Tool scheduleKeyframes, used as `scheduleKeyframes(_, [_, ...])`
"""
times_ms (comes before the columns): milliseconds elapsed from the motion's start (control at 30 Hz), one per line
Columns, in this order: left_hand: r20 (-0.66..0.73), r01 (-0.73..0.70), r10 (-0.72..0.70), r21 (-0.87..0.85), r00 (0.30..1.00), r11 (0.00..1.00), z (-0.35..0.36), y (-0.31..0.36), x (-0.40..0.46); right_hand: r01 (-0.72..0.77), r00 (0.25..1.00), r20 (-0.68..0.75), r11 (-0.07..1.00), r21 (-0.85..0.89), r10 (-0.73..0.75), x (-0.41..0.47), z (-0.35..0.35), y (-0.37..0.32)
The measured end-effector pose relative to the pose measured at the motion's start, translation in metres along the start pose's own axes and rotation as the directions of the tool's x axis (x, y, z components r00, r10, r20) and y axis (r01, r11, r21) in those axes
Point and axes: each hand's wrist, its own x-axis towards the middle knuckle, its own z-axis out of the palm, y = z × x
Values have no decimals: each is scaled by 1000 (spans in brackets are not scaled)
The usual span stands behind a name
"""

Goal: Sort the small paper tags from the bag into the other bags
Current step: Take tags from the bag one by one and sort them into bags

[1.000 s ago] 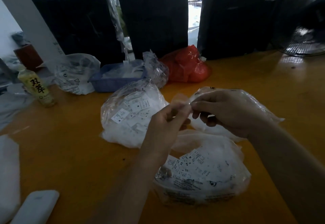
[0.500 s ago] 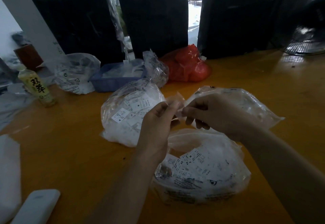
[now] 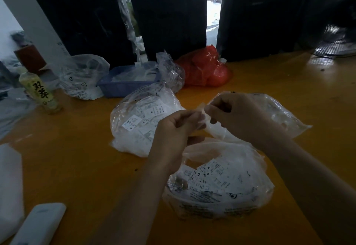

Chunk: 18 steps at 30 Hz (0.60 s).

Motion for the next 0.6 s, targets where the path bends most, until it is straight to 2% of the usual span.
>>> scheduleKeyframes(67, [9, 53, -52, -219, 999, 974, 1, -1, 3, -17, 997, 75, 998, -53, 21, 0, 0, 1])
scheduleKeyframes(133, [-9, 87, -97, -355, 995, 931, -1, -2, 6, -62, 990, 116, 993, -101, 74, 1, -2, 4])
scheduleKeyframes(200, [-34, 99, -126, -435, 991, 895, -3, -2, 8, -69, 975, 188, 960, -270, 123, 1, -3, 7])
scheduleKeyframes(233, [-46, 101, -138, -463, 989, 880, -4, -2, 9, -36, 947, 280, 918, -395, 157, -1, -1, 8])
scheduleKeyframes(300, [-65, 105, -155, -486, 986, 868, -5, -1, 9, 85, 838, 480, 809, -582, 258, -10, 12, 10])
scheduleKeyframes(367, [-70, 111, -163, -473, 984, 874, -5, 0, 9, 190, 756, 572, 729, -658, 319, -19, 28, 13])
scheduleKeyframes(433, [-77, 116, -164, -424, 983, 898, -5, -1, 8, 239, 740, 597, 709, -664, 309, -24, 36, 16])
scheduleKeyframes(600, [-75, 125, -158, -335, 985, 934, -6, -2, 6, 188, 780, 561, 751, -633, 277, -18, 31, 17])
